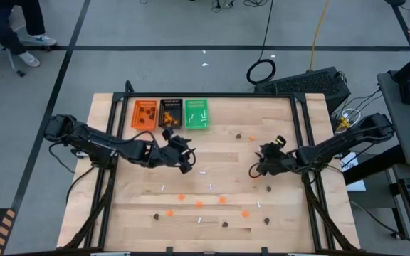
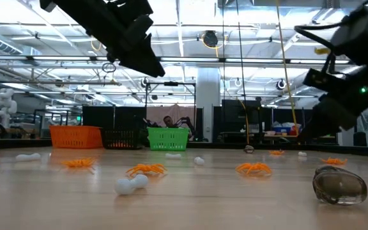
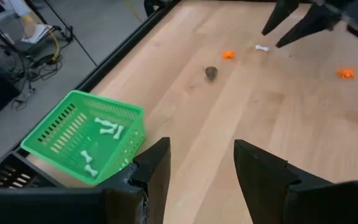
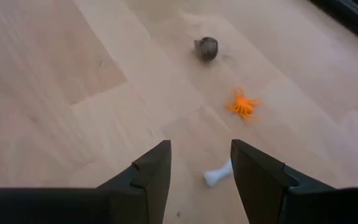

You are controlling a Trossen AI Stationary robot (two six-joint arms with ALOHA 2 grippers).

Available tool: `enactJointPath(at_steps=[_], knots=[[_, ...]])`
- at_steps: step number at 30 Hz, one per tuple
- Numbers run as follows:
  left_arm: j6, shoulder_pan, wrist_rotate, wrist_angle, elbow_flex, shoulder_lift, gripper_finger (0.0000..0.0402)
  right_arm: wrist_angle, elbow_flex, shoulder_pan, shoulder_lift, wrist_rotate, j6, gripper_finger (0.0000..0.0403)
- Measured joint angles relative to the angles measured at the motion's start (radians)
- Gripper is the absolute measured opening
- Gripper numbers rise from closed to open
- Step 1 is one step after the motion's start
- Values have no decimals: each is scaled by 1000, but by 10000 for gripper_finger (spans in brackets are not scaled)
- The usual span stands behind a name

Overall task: Sort Halloween decoration
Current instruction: Put the white bone toy into the green bin

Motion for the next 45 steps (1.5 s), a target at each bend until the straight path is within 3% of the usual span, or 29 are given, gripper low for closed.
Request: enactJointPath(at_steps=[15, 24, 32, 38, 45], knots=[[-1, -19, -18, 3, 0, 0, 173, 190, -132, 3, 10, 43, 3, 187], [-2, -21, -18, 3, 0, 0, 173, 202, -132, 3, 99, 56, 54, 187], [-2, -22, -18, 3, 0, 0, 173, 330, -132, 0, 188, 76, 77, 187], [-1, -27, -18, 2, 0, 0, 173, 373, -131, 0, 264, 95, 171, 160], [-1, -34, -18, 0, 0, 1, 173, 476, -131, 0, 326, 103, 137, 120]])
